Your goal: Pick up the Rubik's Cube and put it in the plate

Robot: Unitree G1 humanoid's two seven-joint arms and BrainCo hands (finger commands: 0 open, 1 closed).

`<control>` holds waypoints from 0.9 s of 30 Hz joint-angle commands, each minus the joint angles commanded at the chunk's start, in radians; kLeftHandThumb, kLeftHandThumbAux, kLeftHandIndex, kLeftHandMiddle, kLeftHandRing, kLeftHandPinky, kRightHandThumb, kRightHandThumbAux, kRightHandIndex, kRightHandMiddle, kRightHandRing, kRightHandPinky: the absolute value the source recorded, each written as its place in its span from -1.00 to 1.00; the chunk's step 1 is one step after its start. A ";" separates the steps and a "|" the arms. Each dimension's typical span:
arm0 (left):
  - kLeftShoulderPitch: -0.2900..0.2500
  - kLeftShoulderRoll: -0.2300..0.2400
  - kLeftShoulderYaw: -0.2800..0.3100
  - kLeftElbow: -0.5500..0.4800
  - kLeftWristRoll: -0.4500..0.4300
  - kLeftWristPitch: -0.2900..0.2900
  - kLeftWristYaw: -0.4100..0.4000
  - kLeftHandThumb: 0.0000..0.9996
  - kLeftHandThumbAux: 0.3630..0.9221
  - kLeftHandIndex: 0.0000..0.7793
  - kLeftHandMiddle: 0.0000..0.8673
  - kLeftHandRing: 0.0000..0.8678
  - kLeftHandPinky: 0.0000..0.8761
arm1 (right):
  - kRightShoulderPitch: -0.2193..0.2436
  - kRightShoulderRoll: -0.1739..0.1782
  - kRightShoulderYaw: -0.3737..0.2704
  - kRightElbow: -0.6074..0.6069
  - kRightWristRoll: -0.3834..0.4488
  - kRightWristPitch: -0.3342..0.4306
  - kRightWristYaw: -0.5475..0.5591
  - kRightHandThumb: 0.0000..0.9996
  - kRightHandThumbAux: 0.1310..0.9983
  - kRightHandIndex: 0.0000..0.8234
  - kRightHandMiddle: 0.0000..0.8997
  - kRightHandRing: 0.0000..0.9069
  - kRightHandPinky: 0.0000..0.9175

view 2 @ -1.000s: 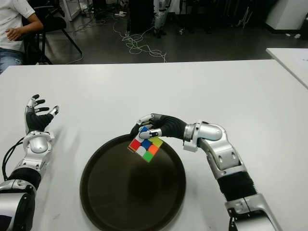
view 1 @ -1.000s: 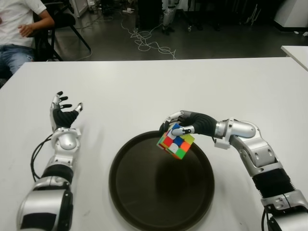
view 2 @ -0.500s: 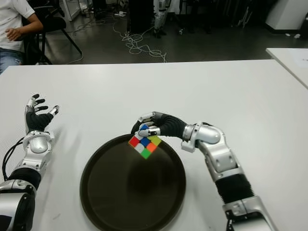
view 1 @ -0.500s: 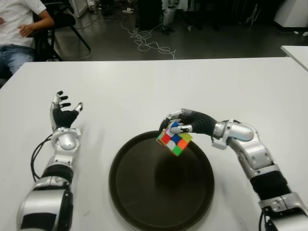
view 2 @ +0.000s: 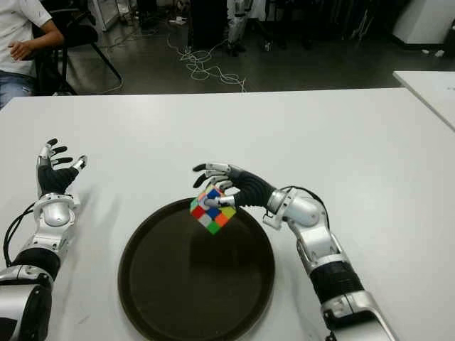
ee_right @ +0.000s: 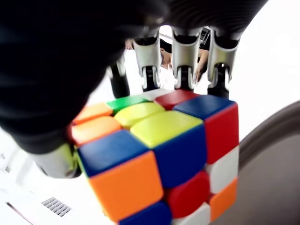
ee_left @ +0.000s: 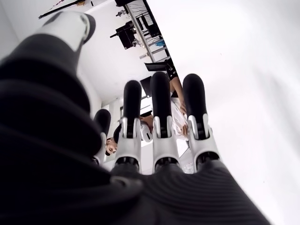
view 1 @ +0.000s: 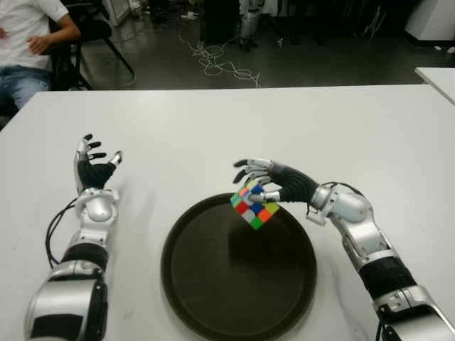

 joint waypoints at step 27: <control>-0.002 -0.002 -0.007 -0.002 0.008 0.016 0.015 -0.78 0.46 -0.68 -0.49 -0.37 -0.21 | -0.073 0.027 -0.040 0.220 0.044 -0.124 0.105 -1.00 0.18 -0.94 -0.96 -0.97 -0.95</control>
